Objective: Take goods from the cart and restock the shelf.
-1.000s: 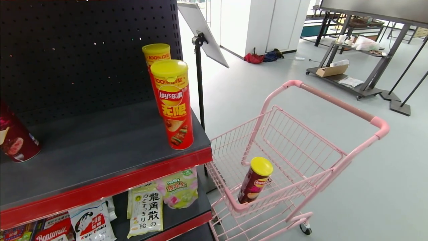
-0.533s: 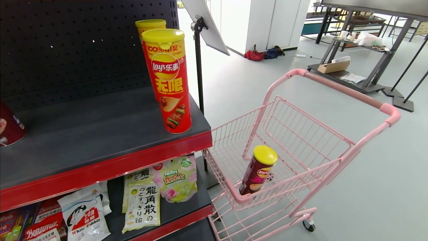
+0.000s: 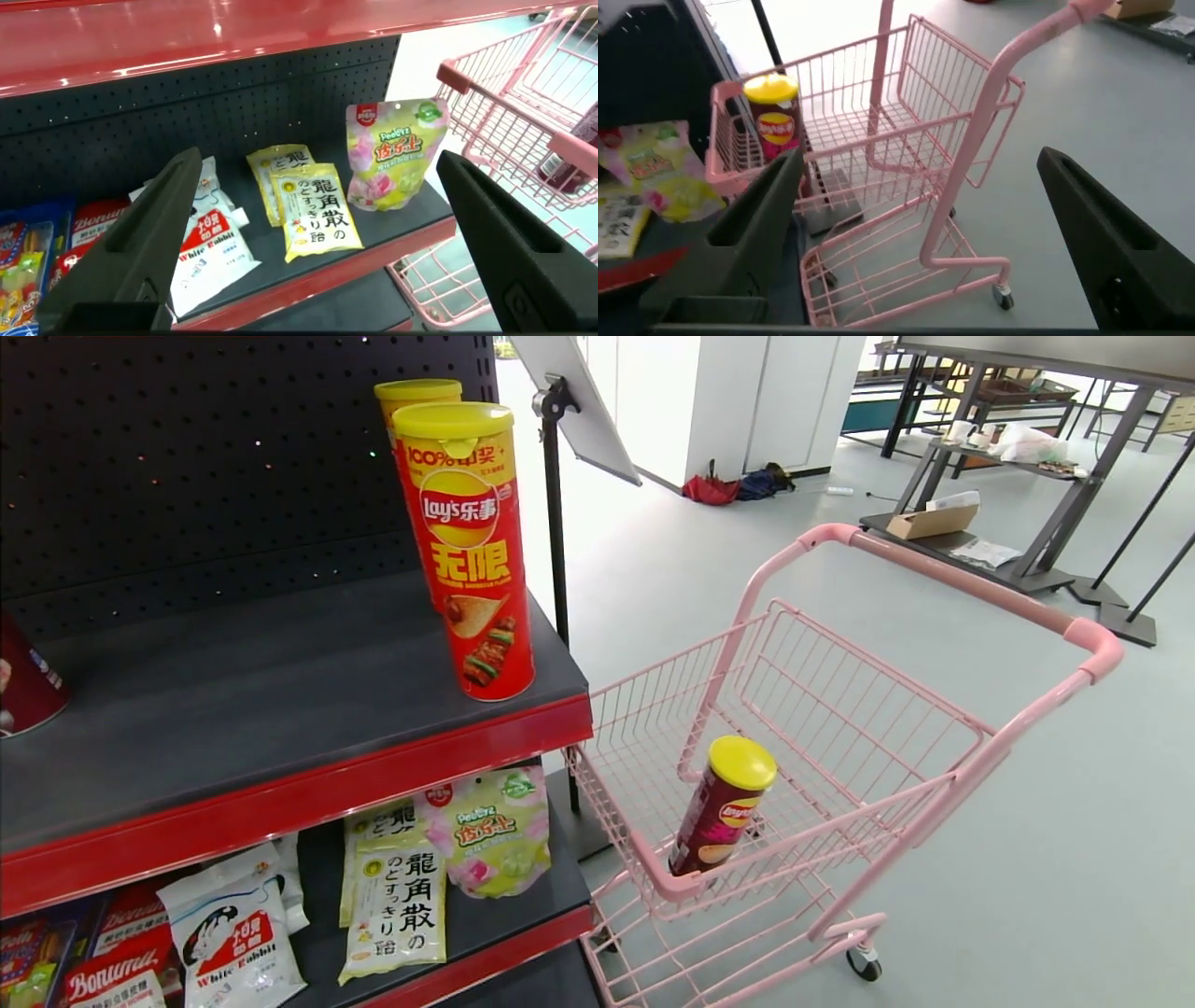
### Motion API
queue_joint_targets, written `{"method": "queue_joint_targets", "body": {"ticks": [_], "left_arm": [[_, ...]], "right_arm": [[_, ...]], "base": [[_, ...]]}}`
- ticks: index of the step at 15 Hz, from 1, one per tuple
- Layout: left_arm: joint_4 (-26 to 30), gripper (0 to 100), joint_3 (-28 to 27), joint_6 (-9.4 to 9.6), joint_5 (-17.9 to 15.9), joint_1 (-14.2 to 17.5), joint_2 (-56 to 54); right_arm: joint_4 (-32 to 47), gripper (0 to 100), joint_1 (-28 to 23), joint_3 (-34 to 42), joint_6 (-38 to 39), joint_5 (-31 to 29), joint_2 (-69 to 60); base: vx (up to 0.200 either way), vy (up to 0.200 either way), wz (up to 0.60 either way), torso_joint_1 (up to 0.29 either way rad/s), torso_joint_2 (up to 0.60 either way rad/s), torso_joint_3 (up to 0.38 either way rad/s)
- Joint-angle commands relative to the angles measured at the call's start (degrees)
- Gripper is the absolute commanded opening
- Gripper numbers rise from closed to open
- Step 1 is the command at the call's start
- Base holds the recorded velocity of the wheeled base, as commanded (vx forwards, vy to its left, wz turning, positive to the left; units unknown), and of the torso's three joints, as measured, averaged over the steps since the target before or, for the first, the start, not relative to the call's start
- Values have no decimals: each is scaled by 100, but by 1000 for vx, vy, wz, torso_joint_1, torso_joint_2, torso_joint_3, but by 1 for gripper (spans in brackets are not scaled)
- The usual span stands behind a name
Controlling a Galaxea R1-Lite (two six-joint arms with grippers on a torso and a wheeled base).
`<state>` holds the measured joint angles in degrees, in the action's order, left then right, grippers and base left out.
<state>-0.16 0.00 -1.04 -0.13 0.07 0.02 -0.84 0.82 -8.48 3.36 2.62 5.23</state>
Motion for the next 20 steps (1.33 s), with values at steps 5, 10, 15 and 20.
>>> {"method": "queue_joint_targets", "body": {"ticks": [5, 10, 15, 20], "left_arm": [[-2, 100, 0, 7, -4, 1, -2], [-2, 100, 0, 42, -4, 1, -2], [-2, 100, 0, 165, -74, 1, -2], [7, 100, 0, 165, -74, 1, -2]], "right_arm": [[-2350, 100, 1184, -1085, 428, 1135, 6086], [-4706, 100, 1131, -698, -134, 2260, 8653], [-5137, 100, 1237, -962, -293, 2506, 9444], [-5251, 100, 1439, -1199, -565, 2506, 9857]], "base": [[0, 0, 0, 0, 0, 0], [0, 0, 0, 0, 0, 0], [0, 0, 0, 0, 0, 0], [0, 0, 0, 0, 0, 0]]}}
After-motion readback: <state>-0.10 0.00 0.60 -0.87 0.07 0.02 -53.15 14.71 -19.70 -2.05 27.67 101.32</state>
